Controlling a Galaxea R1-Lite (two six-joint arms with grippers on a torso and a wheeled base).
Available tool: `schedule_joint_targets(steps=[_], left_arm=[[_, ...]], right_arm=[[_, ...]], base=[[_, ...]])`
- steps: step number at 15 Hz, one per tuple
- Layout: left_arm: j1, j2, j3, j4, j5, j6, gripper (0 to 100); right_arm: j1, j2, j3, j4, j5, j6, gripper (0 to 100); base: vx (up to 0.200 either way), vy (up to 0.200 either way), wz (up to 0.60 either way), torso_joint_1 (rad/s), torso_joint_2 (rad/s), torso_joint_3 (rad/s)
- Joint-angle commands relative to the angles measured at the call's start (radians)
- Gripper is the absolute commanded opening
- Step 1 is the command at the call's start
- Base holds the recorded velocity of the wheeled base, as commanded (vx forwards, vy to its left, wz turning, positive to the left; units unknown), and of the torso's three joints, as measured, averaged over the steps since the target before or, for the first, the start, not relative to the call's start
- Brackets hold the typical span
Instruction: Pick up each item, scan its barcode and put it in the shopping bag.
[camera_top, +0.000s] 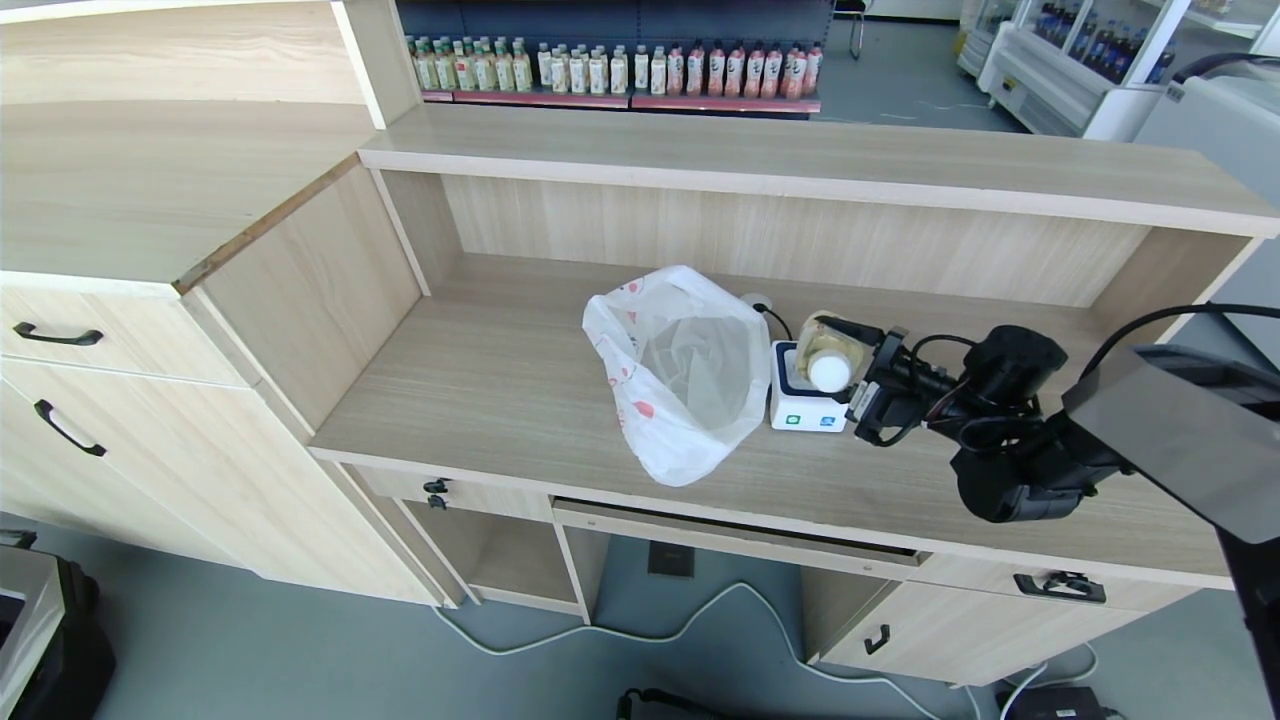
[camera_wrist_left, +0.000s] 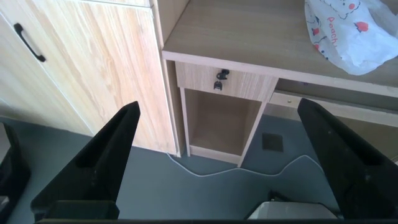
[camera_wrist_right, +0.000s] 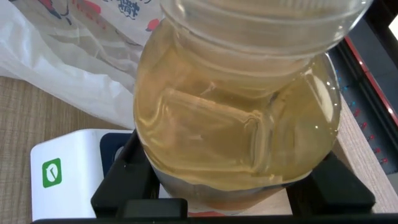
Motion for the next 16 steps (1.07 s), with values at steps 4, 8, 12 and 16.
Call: schedule_joint_targets(steps=[4, 8, 12, 16], left_arm=[[0.0, 0.0, 0.0, -0.001, 0.001, 0.0, 100], [0.0, 0.0, 0.0, 0.001, 0.001, 0.0, 100], [0.0, 0.0, 0.0, -0.001, 0.001, 0.0, 100], [0.0, 0.0, 0.0, -0.001, 0.001, 0.0, 100]], right_arm=[[0.0, 0.022, -0.004, -0.003, 0.002, 0.01, 0], [-0.001, 0.032, -0.011, -0.003, 0.009, 0.012, 0], [-0.012, 0.02, -0.014, 0.012, 0.0, 0.027, 0], [-0.033, -0.074, 0.048, 0.018, -0.132, 0.216, 0]], base=[[0.0, 0.0, 0.0, 0.0, 0.0, 0.0], [0.0, 0.0, 0.0, 0.0, 0.0, 0.0], [0.0, 0.0, 0.0, 0.0, 0.0, 0.0], [0.0, 0.0, 0.0, 0.0, 0.0, 0.0]])
